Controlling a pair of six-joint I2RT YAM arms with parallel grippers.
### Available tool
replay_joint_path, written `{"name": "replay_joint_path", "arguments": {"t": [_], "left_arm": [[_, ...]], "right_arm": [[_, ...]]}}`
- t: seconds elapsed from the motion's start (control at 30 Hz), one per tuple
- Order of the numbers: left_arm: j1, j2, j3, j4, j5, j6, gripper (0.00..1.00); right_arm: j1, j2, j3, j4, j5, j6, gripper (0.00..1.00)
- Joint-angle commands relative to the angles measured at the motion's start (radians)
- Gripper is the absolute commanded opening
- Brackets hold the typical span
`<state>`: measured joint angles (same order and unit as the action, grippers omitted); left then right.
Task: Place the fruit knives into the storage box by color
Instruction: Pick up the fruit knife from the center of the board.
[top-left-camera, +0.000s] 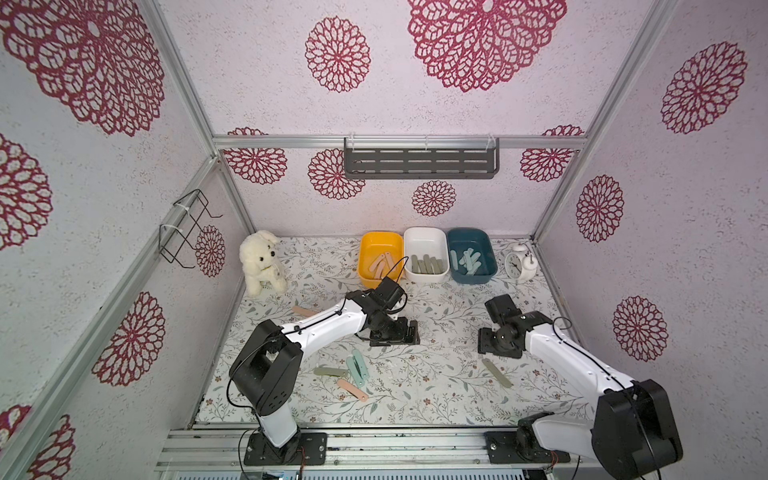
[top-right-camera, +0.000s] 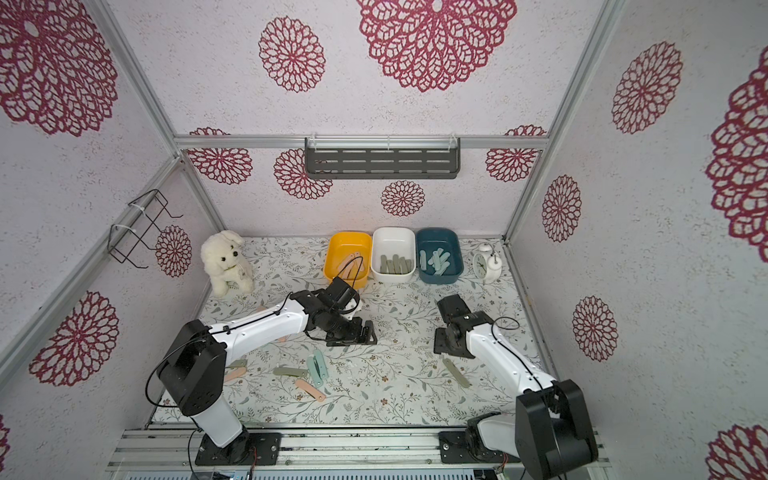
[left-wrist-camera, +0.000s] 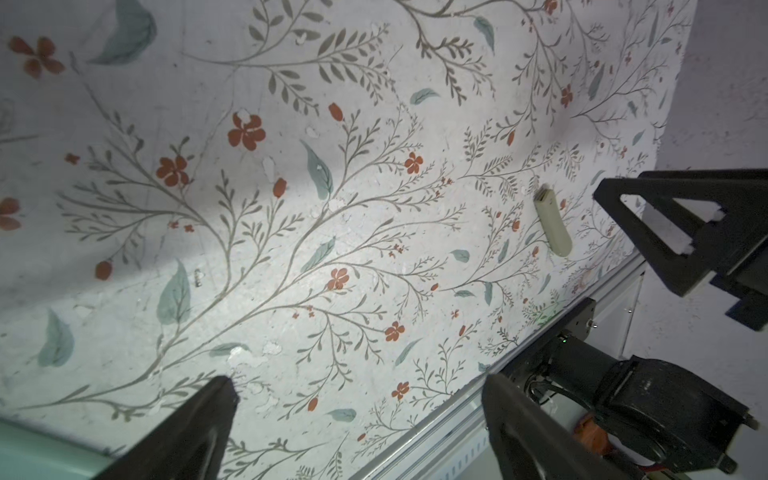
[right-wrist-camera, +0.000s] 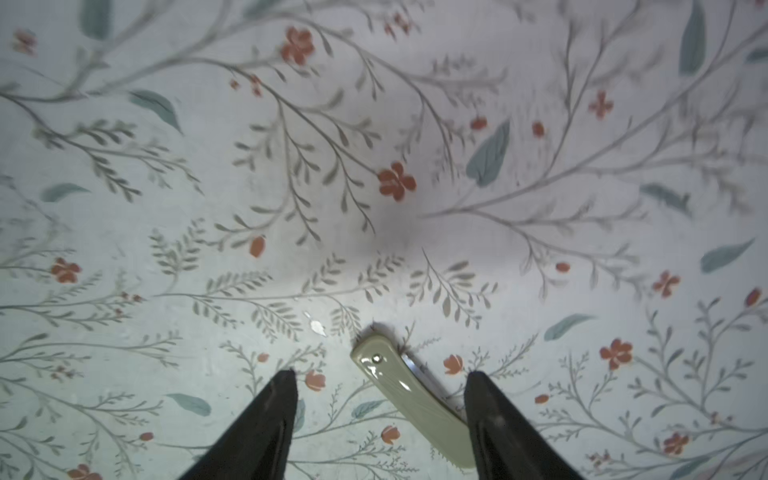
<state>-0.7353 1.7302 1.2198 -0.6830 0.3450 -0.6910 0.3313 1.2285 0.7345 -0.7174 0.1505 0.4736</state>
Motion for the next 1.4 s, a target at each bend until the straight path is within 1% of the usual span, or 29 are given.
{"name": "replay_joint_path", "arguments": {"t": [0.0, 0.13, 0.23, 0.33, 0.43, 0.63, 0.8, 0.93, 1.07, 1.2, 1.3, 1.37], "left_arm": [[-0.014, -0.043, -0.012, 0.002, -0.041, -0.01, 0.97], [-0.015, -0.05, -0.023, 0.003, -0.042, 0.001, 0.97], [-0.015, -0.058, -0.032, 0.006, -0.043, 0.021, 0.97], [-0.011, -0.057, -0.036, 0.007, -0.043, 0.045, 0.97], [-0.006, -0.052, -0.039, 0.011, -0.034, 0.069, 0.97], [0.021, -0.062, -0.053, 0.029, -0.004, 0.097, 0.97], [0.061, -0.09, -0.088, 0.08, 0.071, 0.095, 0.97], [0.083, -0.105, -0.103, 0.094, 0.088, 0.098, 0.97], [0.096, -0.112, -0.114, 0.106, 0.107, 0.1, 0.97], [0.104, -0.119, -0.118, 0.108, 0.109, 0.102, 0.97], [0.109, -0.124, -0.123, 0.109, 0.109, 0.104, 0.97], [0.11, -0.128, -0.127, 0.11, 0.11, 0.105, 0.97]], "right_arm": [[0.015, -0.045, 0.007, 0.097, 0.033, 0.088, 0.75], [0.015, -0.026, -0.013, 0.101, 0.06, 0.141, 0.77], [0.015, -0.021, -0.065, 0.121, 0.03, 0.19, 0.77], [0.019, -0.027, -0.117, 0.124, 0.011, 0.233, 0.74], [0.038, -0.029, -0.115, 0.114, 0.03, 0.256, 0.71], [0.109, 0.058, -0.1, 0.065, 0.097, 0.298, 0.7], [0.127, 0.114, -0.085, 0.042, 0.141, 0.302, 0.7], [0.127, 0.138, -0.065, 0.032, 0.157, 0.298, 0.65], [0.127, 0.154, -0.055, 0.042, 0.141, 0.292, 0.52], [0.126, 0.158, -0.062, 0.072, 0.086, 0.288, 0.43], [0.124, 0.158, -0.07, 0.095, 0.051, 0.293, 0.33], [0.122, 0.161, -0.072, 0.106, 0.04, 0.296, 0.28]]}}
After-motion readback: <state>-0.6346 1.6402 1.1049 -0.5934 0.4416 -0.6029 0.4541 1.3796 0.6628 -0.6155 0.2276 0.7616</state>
